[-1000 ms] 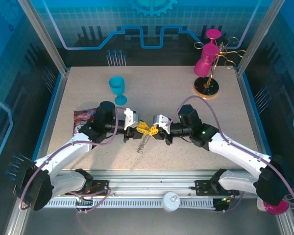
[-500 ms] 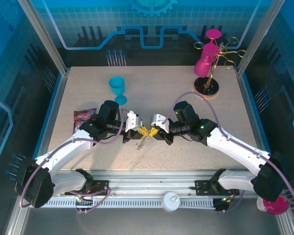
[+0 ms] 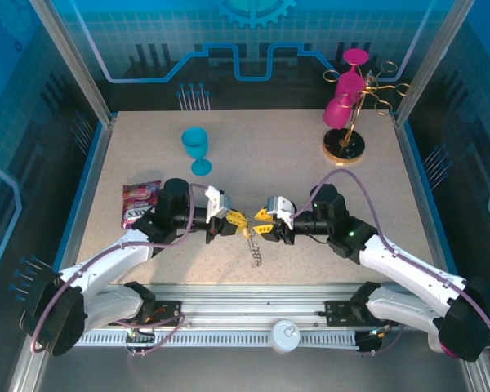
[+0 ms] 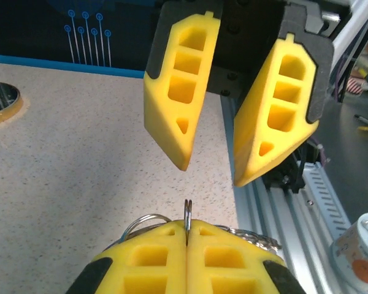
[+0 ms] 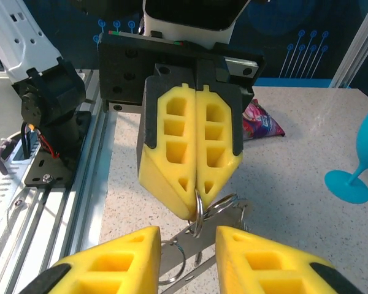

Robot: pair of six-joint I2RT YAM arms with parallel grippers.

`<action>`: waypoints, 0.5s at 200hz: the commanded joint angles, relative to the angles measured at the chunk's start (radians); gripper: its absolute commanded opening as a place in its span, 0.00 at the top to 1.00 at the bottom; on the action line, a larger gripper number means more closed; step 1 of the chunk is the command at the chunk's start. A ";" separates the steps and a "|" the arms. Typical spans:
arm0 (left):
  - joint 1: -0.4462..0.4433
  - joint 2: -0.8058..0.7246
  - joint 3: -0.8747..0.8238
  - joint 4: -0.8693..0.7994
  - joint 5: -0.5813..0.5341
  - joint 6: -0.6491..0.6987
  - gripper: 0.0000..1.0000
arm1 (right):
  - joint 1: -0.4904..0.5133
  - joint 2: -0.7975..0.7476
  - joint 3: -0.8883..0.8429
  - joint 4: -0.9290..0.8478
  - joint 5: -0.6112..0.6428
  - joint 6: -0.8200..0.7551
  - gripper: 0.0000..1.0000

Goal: Put the keys on the keyring

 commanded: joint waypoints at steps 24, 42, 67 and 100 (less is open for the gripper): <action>-0.008 -0.004 -0.020 0.209 0.093 -0.110 1.00 | -0.014 0.003 -0.024 0.136 -0.022 0.055 0.74; -0.008 -0.005 -0.022 0.210 0.095 -0.110 1.00 | -0.014 0.004 -0.026 0.150 -0.036 0.067 0.74; -0.008 -0.002 -0.022 0.234 0.093 -0.123 1.00 | -0.015 0.014 -0.021 0.165 -0.064 0.075 0.75; -0.008 0.008 -0.028 0.273 0.090 -0.149 1.00 | -0.012 0.036 -0.016 0.205 -0.088 0.095 0.80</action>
